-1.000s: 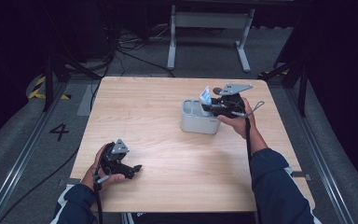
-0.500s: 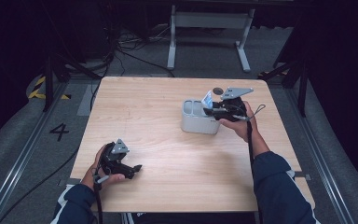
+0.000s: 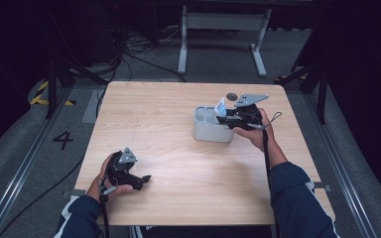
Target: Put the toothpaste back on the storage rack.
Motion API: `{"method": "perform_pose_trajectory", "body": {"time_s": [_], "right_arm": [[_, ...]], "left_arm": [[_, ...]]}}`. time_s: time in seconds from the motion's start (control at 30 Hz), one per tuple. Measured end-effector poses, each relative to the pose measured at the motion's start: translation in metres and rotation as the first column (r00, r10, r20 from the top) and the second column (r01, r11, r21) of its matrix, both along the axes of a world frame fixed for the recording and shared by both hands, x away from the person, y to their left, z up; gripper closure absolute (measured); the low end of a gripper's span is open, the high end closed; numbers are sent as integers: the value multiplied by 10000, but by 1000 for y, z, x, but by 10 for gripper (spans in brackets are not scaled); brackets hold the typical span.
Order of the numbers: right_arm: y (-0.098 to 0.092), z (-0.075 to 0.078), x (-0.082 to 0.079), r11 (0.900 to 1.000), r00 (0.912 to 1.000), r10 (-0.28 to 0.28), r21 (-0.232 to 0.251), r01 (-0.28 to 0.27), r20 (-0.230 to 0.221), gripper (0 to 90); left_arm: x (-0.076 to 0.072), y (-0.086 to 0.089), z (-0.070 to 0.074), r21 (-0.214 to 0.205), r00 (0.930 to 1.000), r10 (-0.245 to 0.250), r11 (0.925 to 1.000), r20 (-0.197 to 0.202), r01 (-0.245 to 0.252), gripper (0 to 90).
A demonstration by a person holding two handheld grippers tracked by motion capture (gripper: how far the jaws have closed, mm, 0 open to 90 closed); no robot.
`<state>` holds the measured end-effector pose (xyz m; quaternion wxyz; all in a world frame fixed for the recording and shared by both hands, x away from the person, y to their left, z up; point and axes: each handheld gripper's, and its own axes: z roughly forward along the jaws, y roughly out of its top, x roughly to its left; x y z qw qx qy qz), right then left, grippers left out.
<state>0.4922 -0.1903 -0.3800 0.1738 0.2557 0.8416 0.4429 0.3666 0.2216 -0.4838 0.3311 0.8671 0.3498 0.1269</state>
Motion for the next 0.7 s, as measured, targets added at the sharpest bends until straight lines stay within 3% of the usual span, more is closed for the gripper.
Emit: {"method": "perform_pose_trajectory", "body": {"time_s": [0.7], "right_arm": [[1,1,-1,10000,9999,27,-34,-27,-131,604]], "left_arm": [[0,0,0,-8,10000,3,10000,17,-3,3]]}}
